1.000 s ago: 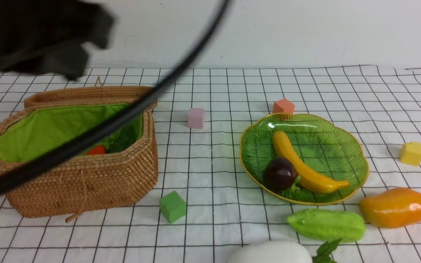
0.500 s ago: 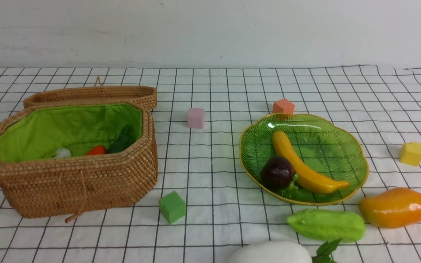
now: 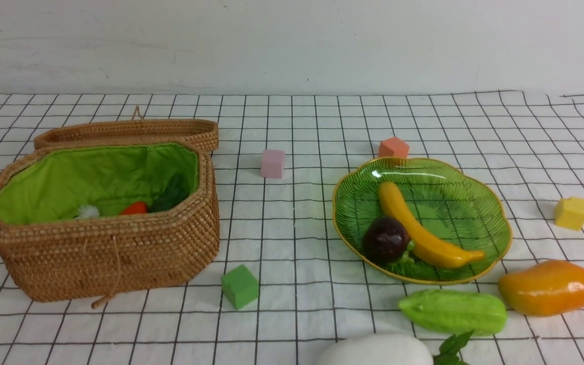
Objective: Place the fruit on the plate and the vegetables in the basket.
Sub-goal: Use the right arm to grab a mango and put it into the right plate
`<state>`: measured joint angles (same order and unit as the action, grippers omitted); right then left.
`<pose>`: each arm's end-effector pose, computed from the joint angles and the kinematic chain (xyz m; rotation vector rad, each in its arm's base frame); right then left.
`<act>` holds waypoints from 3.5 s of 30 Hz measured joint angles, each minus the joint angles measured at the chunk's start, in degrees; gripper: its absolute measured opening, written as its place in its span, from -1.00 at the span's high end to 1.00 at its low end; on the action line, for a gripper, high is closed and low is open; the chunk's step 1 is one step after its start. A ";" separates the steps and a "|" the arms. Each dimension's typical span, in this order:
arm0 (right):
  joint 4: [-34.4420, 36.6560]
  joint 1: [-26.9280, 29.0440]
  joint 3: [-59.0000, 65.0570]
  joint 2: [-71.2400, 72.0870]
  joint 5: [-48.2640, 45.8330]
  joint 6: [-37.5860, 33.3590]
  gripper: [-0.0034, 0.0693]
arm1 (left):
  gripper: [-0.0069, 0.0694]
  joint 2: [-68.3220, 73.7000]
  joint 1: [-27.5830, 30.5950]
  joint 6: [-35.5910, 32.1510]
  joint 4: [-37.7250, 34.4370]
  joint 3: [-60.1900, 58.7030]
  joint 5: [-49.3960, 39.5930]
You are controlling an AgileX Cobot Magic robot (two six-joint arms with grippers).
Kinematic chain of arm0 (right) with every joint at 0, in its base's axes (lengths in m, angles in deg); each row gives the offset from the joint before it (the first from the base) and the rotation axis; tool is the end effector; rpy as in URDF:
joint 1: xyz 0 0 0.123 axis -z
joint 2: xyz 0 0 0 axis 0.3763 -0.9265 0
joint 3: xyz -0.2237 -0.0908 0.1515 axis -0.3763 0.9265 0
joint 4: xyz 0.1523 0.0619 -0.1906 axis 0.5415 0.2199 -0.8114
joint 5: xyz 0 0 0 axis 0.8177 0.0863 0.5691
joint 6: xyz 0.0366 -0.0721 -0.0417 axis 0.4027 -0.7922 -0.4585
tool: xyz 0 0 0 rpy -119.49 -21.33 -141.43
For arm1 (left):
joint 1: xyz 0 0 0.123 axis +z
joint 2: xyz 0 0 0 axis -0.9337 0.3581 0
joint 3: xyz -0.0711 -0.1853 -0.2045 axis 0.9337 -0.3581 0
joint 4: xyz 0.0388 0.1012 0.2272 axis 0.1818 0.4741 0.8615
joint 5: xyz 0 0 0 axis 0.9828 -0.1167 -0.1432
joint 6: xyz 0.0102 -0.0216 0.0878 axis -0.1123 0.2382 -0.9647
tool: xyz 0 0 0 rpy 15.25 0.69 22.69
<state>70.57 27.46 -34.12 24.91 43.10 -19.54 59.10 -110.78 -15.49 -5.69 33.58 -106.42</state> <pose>0.0514 -0.0085 0.1744 0.1272 1.8711 -0.0950 0.0073 0.0139 0.3022 -0.0622 2.1539 -0.6772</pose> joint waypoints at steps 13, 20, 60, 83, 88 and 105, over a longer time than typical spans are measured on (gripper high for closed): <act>0.00 0.00 0.00 0.00 0.00 0.00 0.24 | 0.85 0.07 2.20 -6.28 19.62 -9.65 29.85; 0.00 0.00 0.00 0.00 0.00 0.00 0.24 | 0.85 0.19 16.76 -16.53 12.72 -13.24 35.42; -11.84 0.00 0.04 0.00 -0.44 0.00 0.24 | 0.81 -5.99 37.93 -27.15 -4.40 -36.13 41.37; -39.18 0.00 0.64 0.00 7.07 0.00 0.23 | 0.75 -5.99 37.93 -27.15 -4.40 -36.18 41.37; -44.99 0.00 0.64 0.00 10.56 -0.05 0.23 | 0.74 -5.99 37.93 -27.15 -4.40 -36.18 41.39; -69.41 0.00 0.64 0.00 67.50 0.00 0.23 | 0.73 -5.99 37.93 -27.15 -4.40 -36.18 41.39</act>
<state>1.16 27.46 -33.48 24.91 110.60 -19.54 53.11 -72.85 -42.64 -10.09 -2.59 -65.03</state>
